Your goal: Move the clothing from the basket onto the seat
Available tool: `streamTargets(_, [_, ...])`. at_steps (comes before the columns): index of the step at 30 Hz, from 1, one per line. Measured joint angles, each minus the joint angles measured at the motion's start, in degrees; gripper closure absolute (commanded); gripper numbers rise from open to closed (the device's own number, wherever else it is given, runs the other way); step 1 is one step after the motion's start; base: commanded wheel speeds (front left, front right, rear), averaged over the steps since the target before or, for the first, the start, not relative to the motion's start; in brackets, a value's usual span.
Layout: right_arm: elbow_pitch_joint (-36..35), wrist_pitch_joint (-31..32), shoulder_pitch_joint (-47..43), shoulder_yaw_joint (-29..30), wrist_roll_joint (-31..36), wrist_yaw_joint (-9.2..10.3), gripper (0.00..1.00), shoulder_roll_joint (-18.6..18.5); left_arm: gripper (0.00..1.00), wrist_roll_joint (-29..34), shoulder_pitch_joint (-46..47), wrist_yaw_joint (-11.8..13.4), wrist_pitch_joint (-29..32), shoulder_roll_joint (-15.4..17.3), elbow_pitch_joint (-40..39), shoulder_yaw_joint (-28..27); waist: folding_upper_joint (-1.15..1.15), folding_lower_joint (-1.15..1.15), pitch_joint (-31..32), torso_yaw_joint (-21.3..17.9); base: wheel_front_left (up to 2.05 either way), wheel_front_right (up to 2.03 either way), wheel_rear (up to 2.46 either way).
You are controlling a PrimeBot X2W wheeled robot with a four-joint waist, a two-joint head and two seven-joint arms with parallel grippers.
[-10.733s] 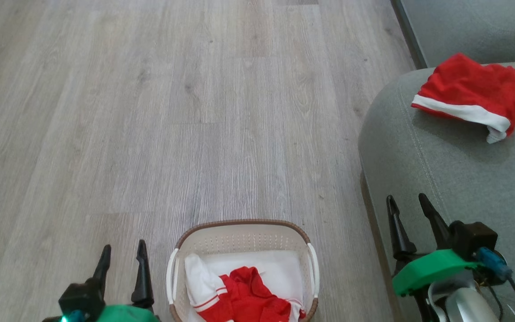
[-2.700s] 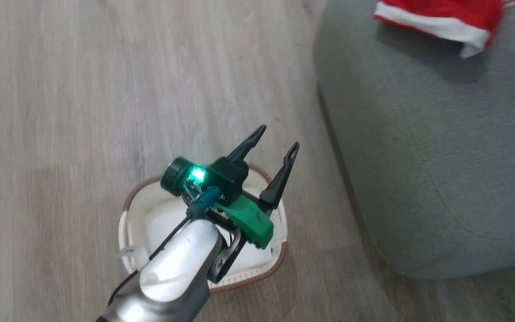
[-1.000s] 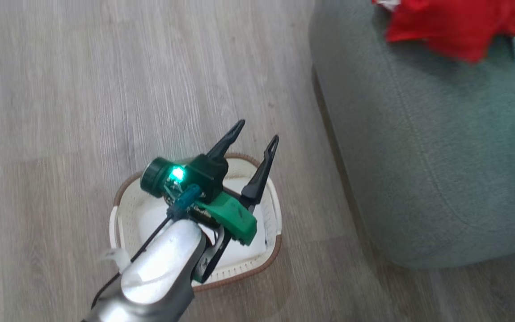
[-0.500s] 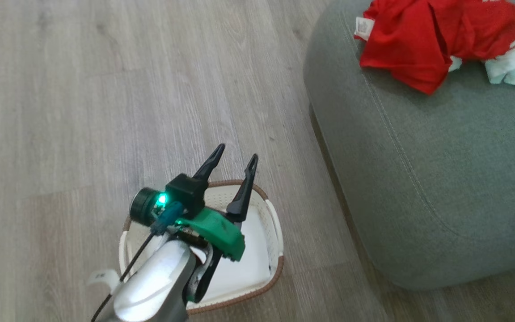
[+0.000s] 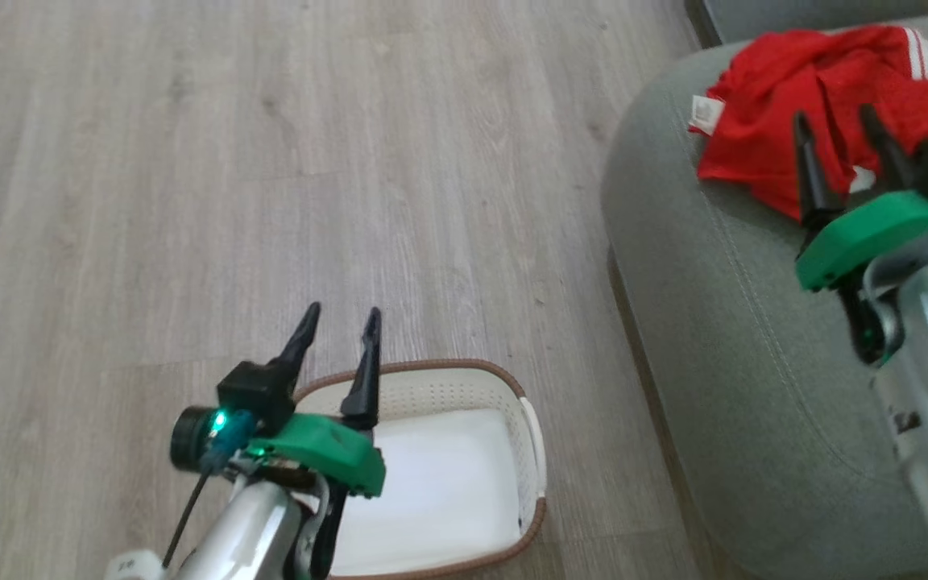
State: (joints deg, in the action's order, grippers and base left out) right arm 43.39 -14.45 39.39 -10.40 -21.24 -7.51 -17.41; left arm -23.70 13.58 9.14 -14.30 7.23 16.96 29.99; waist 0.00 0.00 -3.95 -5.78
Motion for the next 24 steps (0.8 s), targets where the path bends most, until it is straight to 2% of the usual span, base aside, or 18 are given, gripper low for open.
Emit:
streamTargets(8, [-6.9,0.0,-9.2,2.5,4.4,0.00,0.00,5.4,0.00,2.0,-5.4,1.6,0.0,0.0,-3.4,-5.8,0.00,0.00,2.5,3.1,0.00,0.00,0.00])
streamTargets(18, [-14.5,0.0,-21.8,7.9,9.8,0.00,0.00,12.4,0.00,4.0,-15.1,3.0,0.0,0.6,-7.5,-13.4,0.00,0.00,4.3,5.0,0.00,0.00,0.00])
streamTargets(24, [-19.6,0.0,-28.3,11.7,13.7,0.01,0.00,13.8,0.00,4.4,-18.7,3.0,0.0,0.6,-8.6,-16.4,0.00,0.00,4.8,5.6,0.00,0.00,0.00])
